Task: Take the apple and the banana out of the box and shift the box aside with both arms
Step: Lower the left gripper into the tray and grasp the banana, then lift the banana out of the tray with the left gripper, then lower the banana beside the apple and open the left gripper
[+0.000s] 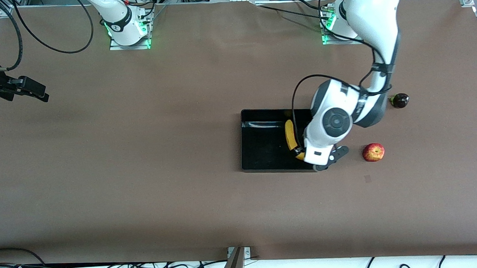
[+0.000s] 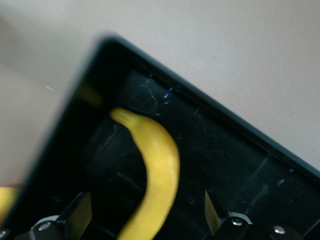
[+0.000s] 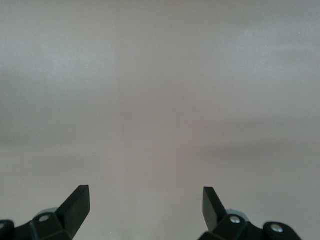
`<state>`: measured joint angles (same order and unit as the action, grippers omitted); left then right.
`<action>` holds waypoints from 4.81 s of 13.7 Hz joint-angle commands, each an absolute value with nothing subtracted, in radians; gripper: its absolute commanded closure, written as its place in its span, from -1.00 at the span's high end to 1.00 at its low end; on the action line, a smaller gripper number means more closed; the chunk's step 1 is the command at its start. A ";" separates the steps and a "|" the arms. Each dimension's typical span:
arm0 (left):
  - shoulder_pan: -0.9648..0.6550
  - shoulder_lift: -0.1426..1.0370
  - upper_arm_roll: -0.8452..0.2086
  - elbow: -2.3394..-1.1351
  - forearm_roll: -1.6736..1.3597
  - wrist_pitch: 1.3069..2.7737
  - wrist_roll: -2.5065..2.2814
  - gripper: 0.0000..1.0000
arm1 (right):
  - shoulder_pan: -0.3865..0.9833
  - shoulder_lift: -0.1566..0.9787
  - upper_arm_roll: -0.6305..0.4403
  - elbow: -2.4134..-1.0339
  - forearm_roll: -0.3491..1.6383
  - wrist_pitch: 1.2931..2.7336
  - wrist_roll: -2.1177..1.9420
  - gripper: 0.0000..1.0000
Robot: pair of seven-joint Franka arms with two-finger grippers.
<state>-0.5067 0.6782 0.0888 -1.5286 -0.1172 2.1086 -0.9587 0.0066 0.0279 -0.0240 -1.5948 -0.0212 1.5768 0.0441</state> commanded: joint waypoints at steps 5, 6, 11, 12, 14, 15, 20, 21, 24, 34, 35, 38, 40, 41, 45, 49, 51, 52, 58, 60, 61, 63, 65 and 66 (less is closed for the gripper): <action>-0.568 0.781 0.114 -1.496 -0.130 2.175 -1.022 1.00 | 0.009 0.029 -0.029 -1.578 -0.012 1.557 0.043 1.00; -0.566 0.779 0.114 -1.505 -0.129 2.178 -1.019 1.00 | 0.009 0.029 -0.029 -1.578 -0.012 1.557 0.043 1.00; -0.538 0.779 0.103 -1.558 -0.124 2.221 -1.003 1.00 | 0.009 0.031 -0.029 -1.578 -0.011 1.557 0.041 1.00; -0.537 0.781 0.100 -1.568 -0.123 2.235 -1.002 1.00 | 0.009 0.029 -0.029 -1.578 -0.012 1.557 0.041 1.00; -0.535 0.782 0.097 -1.568 -0.123 2.238 -0.999 0.92 | 0.009 0.029 -0.029 -1.578 -0.012 1.557 0.041 1.00; -0.535 0.782 0.092 -1.568 -0.123 2.238 -0.999 0.66 | 0.009 0.029 -0.029 -1.578 -0.012 1.557 0.041 1.00; -0.535 0.773 0.078 -1.566 -0.121 2.211 -0.970 -1.00 | 0.009 0.029 -0.029 -1.578 -0.011 1.557 0.041 1.00; -0.535 0.770 0.078 -1.563 -0.121 2.203 -0.959 -1.00 | 0.009 0.029 -0.029 -1.578 -0.012 1.557 0.041 1.00; -0.535 0.749 0.080 -1.536 -0.121 2.116 -0.925 -1.00 | 0.009 0.029 -0.029 -1.578 -0.012 1.557 0.041 1.00; -0.447 0.594 0.087 -1.370 -0.127 1.663 -0.729 -1.00 | 0.009 0.029 -0.029 -1.577 -0.011 1.557 0.043 1.00; -0.407 0.582 0.089 -1.370 -0.123 1.616 -0.638 -1.00 | 0.009 0.031 -0.029 -1.577 -0.011 1.557 0.043 1.00; -0.260 0.555 0.091 -1.387 -0.047 1.543 -0.378 -1.00 | 0.009 0.031 -0.029 -1.577 -0.011 1.557 0.043 1.00; -0.151 0.557 0.095 -1.387 -0.025 1.548 -0.185 -1.00 | 0.009 0.031 -0.029 -1.577 -0.012 1.557 0.043 1.00; -0.115 0.567 0.109 -1.387 -0.023 1.560 -0.084 -1.00 | 0.009 0.029 -0.029 -1.578 -0.011 1.557 0.043 1.00; 0.030 0.636 0.123 -1.426 0.000 1.745 0.122 -1.00 | 0.009 0.031 -0.029 -1.577 -0.011 1.557 0.040 1.00; 0.035 0.684 0.123 -1.535 0.048 1.963 0.126 -1.00 | 0.005 0.029 -0.032 -1.578 -0.012 1.551 0.041 1.00; 0.037 0.683 0.123 -1.577 0.048 2.028 0.123 -1.00 | 0.005 0.031 -0.034 -1.578 -0.012 1.539 0.041 1.00; 0.037 0.690 0.123 -1.578 0.048 2.046 0.120 -1.00 | 0.005 0.031 -0.034 -1.577 -0.012 1.539 0.041 1.00; 0.043 0.761 0.123 -1.578 0.048 2.149 0.095 -0.64 | 0.005 0.031 -0.034 -1.578 -0.012 1.539 0.044 1.00; 0.048 0.759 0.123 -1.578 0.048 2.148 0.100 0.22 | 0.006 0.029 -0.034 -1.577 -0.012 1.539 0.057 1.00; 0.049 0.756 0.123 -1.578 0.048 2.143 0.101 0.70 | 0.006 0.029 -0.034 -1.577 -0.011 1.539 0.058 1.00; 0.048 0.735 0.123 -1.578 0.048 2.119 0.101 1.00 | 0.005 0.031 -0.047 -1.577 -0.011 1.540 0.055 1.00; 0.038 0.652 0.123 -1.569 0.048 1.975 0.103 1.00 | 0.009 0.032 -0.043 -1.577 -0.011 1.545 0.046 1.00; 0.025 0.588 0.123 -1.572 0.046 1.898 0.097 1.00 | 0.017 0.032 -0.034 -1.575 -0.011 1.536 0.038 1.00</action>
